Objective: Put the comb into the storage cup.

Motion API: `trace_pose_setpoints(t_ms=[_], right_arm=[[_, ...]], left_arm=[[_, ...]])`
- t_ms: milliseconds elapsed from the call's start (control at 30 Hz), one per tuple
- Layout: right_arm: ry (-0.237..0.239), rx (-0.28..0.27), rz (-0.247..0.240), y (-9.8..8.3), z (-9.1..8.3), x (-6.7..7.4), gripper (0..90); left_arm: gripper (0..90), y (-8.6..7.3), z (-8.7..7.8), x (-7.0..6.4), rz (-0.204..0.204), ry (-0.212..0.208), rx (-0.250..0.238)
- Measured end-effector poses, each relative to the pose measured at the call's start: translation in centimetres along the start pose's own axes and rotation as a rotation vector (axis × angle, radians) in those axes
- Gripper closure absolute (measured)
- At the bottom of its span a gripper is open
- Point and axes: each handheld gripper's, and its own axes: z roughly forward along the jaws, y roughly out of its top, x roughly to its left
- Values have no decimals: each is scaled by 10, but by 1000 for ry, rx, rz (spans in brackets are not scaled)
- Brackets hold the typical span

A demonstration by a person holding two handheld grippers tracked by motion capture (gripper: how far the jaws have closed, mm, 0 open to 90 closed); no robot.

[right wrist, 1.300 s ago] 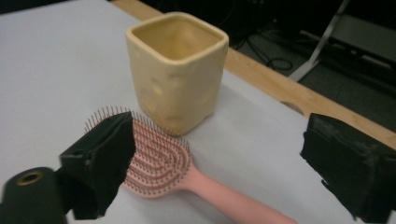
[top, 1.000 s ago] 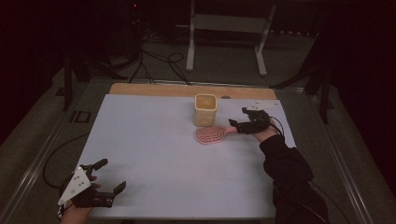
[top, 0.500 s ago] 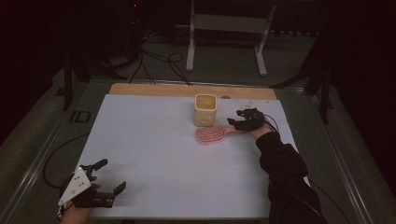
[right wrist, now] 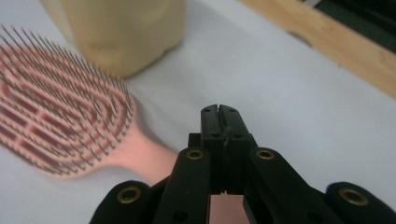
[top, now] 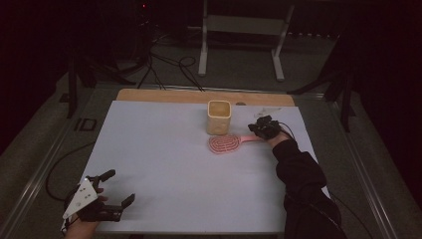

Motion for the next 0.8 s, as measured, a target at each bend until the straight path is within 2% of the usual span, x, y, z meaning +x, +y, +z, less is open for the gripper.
trace_pose_setpoints(t_ms=[67,300,400,667,800], right_arm=[[-9,27,-19,-1,3,1,900],[-38,71,-35,-1,8,0,900],[-27,101,-44,-2,11,1,900],[-14,117,-63,-3,9,3,900],[-4,128,-57,-6,4,4,900]], left_arm=[[0,0,0,0,-1,-2,0],[0,0,1,0,2,-4,3],[0,0,0,0,5,-6,9],[0,0,1,0,7,-2,12],[0,0,0,-1,6,-1,8]])
